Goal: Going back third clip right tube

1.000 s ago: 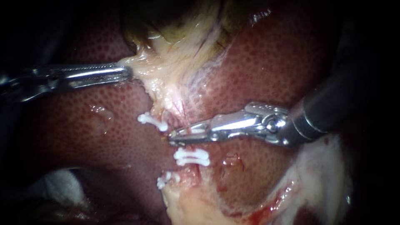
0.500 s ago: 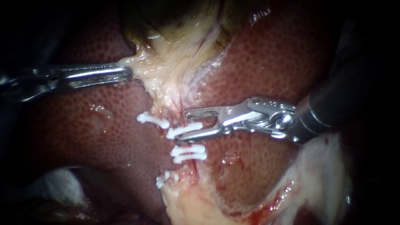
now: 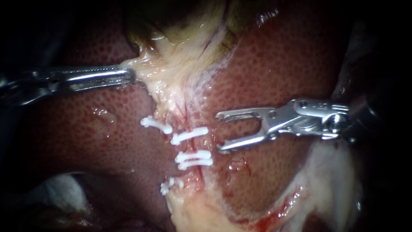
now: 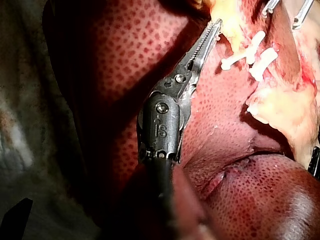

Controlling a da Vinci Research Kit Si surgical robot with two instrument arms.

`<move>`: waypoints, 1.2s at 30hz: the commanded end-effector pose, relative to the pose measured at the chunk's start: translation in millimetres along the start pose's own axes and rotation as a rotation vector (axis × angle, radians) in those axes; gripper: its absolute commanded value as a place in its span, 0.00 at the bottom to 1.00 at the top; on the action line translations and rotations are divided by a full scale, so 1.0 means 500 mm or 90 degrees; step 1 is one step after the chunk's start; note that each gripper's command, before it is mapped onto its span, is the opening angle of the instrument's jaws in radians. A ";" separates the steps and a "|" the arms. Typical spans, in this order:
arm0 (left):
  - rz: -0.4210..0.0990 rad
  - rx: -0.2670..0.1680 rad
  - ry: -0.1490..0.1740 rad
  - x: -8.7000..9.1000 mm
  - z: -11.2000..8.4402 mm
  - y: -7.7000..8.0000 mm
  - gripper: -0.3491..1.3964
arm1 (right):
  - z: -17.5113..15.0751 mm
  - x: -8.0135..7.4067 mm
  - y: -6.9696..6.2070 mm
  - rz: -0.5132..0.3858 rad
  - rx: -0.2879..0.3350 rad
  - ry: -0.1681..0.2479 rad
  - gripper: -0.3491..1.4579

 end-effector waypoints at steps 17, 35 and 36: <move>0.006 0.004 0.003 -0.0036 0.0056 0.0005 0.00 | -0.0066 0.0013 -0.0016 -0.010 0.001 0.000 0.47; 0.016 -0.020 -0.020 -0.0100 0.0220 0.0012 0.00 | -0.0070 0.0013 -0.0024 -0.010 0.002 0.000 0.47; 0.016 -0.020 -0.020 -0.0099 0.0220 0.0012 0.00 | -0.0070 0.0013 -0.0024 -0.010 0.002 0.000 0.47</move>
